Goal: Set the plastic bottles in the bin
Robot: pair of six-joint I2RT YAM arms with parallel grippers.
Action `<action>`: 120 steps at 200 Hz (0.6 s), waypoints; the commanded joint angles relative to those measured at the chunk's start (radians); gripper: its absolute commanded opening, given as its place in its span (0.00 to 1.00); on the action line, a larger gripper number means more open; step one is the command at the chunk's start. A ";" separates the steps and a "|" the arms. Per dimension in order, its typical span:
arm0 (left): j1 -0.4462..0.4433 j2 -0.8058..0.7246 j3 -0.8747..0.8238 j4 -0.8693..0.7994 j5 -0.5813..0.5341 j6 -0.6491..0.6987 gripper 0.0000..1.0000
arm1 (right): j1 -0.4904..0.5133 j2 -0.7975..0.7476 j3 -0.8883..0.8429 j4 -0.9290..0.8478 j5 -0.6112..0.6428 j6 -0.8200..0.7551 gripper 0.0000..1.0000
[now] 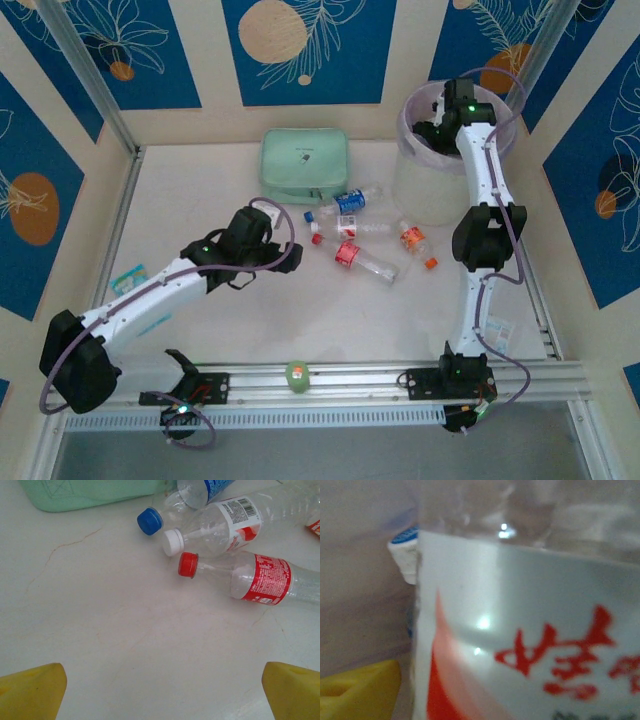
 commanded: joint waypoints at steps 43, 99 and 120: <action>0.003 -0.001 0.004 -0.017 -0.008 -0.006 1.00 | 0.007 0.042 0.097 -0.099 0.014 0.023 0.98; 0.003 0.039 0.033 -0.017 0.025 0.000 1.00 | -0.002 -0.050 0.274 -0.170 0.037 -0.008 0.99; 0.003 0.054 0.055 -0.033 0.017 -0.015 1.00 | -0.012 -0.125 0.267 -0.158 0.041 -0.008 0.99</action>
